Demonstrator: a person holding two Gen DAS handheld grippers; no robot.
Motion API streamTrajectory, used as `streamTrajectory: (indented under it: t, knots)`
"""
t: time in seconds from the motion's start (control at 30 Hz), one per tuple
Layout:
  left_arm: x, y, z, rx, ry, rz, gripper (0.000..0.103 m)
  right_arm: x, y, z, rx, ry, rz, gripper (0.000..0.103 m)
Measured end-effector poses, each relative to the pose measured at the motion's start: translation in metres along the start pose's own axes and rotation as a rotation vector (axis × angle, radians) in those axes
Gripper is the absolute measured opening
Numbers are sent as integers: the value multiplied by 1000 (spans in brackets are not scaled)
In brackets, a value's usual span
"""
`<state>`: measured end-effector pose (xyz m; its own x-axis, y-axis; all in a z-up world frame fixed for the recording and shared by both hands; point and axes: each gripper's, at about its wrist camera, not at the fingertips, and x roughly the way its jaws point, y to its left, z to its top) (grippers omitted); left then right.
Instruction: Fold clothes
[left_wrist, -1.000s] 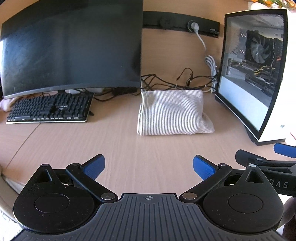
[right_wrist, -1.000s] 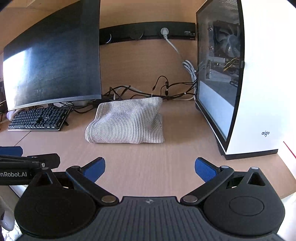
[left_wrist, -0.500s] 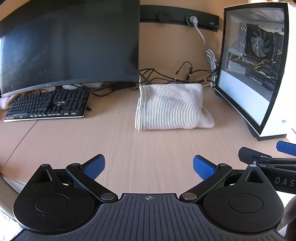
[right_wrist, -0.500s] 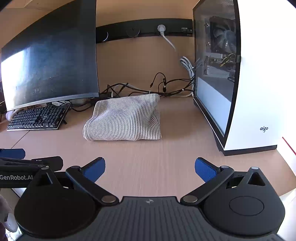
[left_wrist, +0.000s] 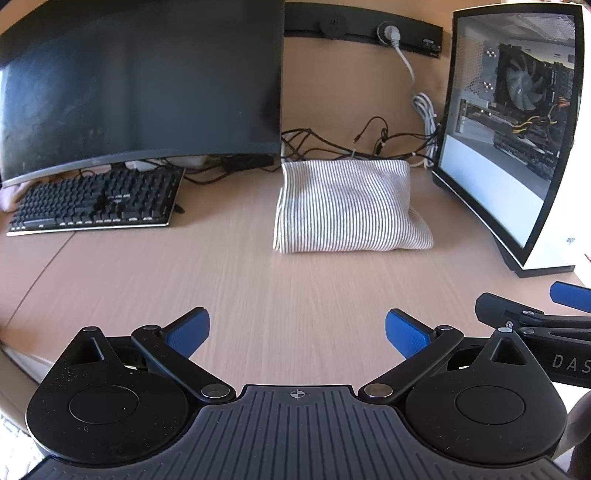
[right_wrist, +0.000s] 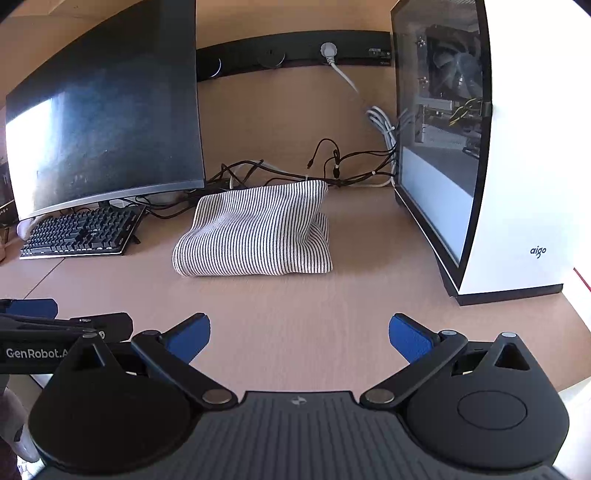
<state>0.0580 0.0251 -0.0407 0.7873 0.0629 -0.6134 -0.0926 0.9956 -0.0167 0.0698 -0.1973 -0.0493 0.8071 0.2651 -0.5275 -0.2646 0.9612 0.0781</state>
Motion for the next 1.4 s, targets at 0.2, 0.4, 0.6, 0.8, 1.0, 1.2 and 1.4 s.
streamTrajectory:
  t: [0.2, 0.4, 0.6, 0.8, 1.0, 1.2, 1.4]
  knots:
    - [0, 2, 0, 0, -1, -6, 103, 2, 0, 0, 3, 2, -9, 103]
    - [2, 3, 0, -2, 4, -6, 103, 2, 0, 0, -1, 3, -6, 103]
    - [3, 4, 1, 0, 5, -5, 103, 3, -1, 1, 2, 6, -5, 103]
    - [4, 4, 1, 3, 6, -2, 103, 6, -3, 1, 4, 11, 1, 103]
    - [6, 4, 1, 4, 10, 1, 103, 8, -4, 2, 8, 15, 7, 103]
    - [7, 3, 1, 7, 12, 2, 103, 10, -5, 2, 12, 18, 10, 103]
    - [8, 2, 0, 4, 20, -3, 103, 11, -7, 1, 16, 26, 11, 103]
